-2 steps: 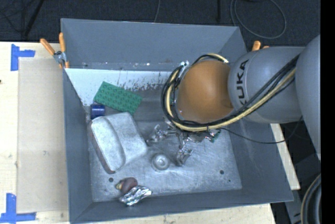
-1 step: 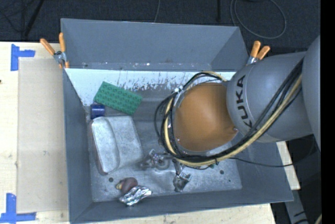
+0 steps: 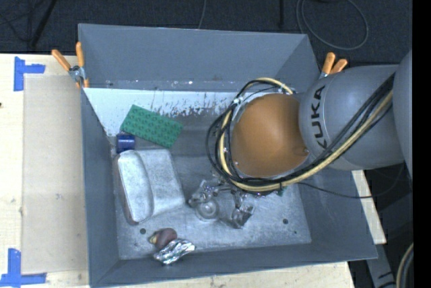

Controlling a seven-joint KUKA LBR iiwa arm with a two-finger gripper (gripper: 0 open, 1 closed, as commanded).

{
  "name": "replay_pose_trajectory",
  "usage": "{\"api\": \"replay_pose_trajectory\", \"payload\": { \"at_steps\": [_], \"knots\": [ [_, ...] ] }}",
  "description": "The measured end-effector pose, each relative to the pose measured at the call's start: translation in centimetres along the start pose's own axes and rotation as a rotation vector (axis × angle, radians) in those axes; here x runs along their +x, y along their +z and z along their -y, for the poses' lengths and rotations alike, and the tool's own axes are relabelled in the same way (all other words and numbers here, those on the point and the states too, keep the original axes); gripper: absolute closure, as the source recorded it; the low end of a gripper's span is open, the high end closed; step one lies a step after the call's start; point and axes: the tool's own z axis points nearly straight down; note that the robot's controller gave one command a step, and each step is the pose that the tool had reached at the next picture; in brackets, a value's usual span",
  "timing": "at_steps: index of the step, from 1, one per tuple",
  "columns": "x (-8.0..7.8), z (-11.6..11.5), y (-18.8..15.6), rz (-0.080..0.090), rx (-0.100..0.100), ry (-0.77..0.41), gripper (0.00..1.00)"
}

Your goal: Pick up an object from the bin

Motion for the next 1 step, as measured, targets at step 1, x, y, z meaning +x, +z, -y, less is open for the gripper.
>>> {"api": "replay_pose_trajectory", "payload": {
  "at_steps": [1],
  "knots": [
    [-1.02,4.56,0.11,0.002,0.001,-0.102,0.0]
  ]
}}
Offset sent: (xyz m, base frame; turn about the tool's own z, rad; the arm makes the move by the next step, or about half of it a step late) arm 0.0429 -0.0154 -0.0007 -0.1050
